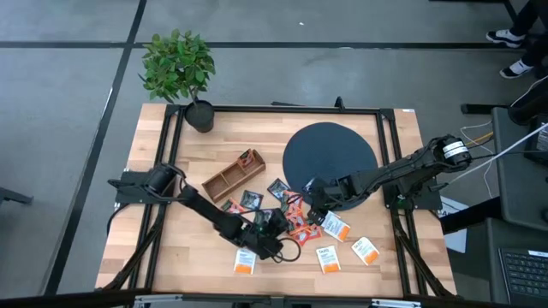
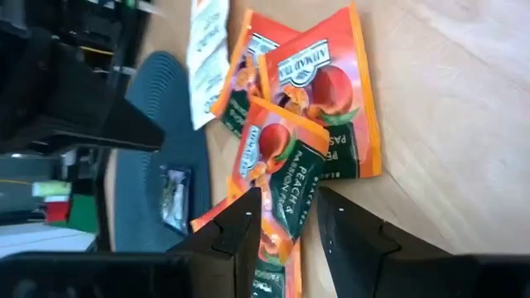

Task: Pick & Place Tea
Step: Put the orange tea bag into the right section of the wooden organizer

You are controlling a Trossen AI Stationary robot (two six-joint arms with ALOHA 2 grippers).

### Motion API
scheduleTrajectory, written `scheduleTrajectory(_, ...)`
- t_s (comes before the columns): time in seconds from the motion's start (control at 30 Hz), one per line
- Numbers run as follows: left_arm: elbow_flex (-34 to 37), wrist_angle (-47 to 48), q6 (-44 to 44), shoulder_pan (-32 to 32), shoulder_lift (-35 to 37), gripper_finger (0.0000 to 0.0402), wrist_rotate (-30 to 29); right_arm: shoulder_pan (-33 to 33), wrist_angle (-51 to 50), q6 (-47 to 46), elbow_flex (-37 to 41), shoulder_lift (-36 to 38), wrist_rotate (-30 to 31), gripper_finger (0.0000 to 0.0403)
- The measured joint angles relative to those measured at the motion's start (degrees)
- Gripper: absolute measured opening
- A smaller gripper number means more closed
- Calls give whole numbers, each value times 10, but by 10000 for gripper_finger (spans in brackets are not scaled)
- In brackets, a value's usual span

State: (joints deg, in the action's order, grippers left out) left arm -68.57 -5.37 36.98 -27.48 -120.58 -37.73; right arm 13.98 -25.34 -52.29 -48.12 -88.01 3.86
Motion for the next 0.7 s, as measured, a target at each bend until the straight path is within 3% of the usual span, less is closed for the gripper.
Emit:
scheduleTrajectory(0.2, -24, 44, -4, 10, -3, 116, 69, 0, 2, 0, 0, 0, -5, 181)
scheduleTrajectory(0.7, -25, 25, 3, 34, -8, 116, 57, 0, 3, 3, 0, 0, -5, 181)
